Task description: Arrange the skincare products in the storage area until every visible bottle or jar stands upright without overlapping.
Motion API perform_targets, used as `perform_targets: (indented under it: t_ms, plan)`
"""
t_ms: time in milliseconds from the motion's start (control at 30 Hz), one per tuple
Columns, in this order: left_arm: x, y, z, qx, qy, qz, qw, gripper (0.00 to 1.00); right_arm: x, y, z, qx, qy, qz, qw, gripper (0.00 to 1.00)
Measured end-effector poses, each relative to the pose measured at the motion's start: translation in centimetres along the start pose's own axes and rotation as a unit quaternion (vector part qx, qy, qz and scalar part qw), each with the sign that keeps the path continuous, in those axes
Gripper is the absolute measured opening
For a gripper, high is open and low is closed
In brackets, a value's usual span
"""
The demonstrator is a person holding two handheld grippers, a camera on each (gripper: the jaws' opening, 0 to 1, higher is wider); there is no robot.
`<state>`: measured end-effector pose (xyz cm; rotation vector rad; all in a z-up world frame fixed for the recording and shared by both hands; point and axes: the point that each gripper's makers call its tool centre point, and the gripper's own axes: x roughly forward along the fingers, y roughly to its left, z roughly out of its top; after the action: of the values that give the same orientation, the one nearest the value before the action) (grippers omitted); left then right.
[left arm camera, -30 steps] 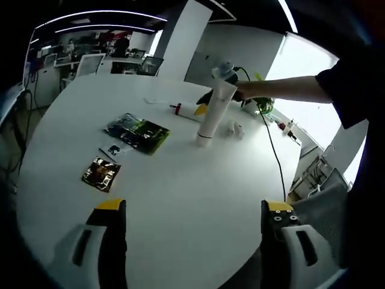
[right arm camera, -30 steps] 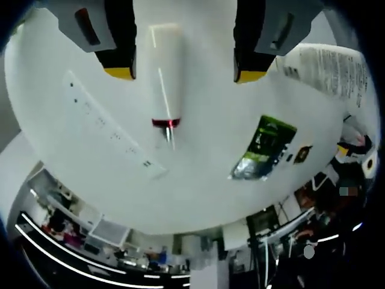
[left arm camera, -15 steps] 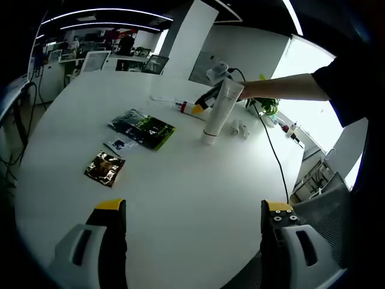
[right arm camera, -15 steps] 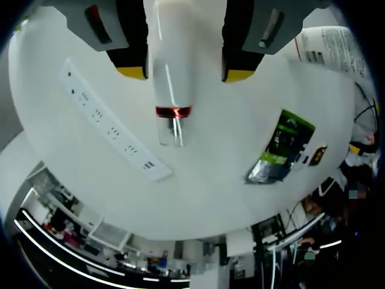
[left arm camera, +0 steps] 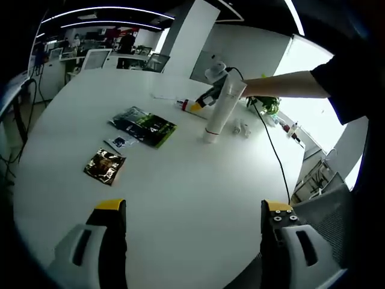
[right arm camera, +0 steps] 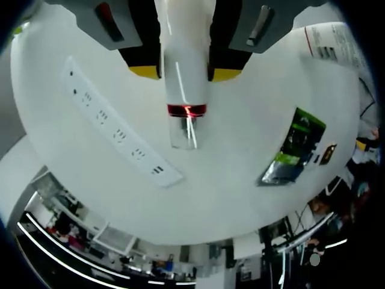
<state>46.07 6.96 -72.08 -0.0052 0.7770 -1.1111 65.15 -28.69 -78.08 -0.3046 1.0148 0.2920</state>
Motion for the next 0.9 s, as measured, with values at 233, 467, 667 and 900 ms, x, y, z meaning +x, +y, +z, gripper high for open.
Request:
perform_targets:
  t_ms: [233,467,667,900]
  plan:
    - [0.0,0.2,-0.2,-0.002,0.001,0.002,1.0000,0.86,0.7,0.4,0.0,-0.034,0.034,0.008,0.9988,0.22]
    - [0.0,0.4,-0.6,-0.008,0.002,0.005,1.0000,0.86,1.1,0.6,-0.3,-0.053,0.080,0.026,0.9950,0.23]
    - [0.1,0.2,-0.7,-0.010,0.001,0.004,0.9999,0.86,1.2,0.4,-0.4,-0.038,0.099,0.037,0.9937,0.21]
    - [0.2,0.0,-0.6,-0.010,0.003,0.004,0.9999,0.86,1.1,0.3,-0.5,-0.036,0.097,0.035,0.9940,0.20]
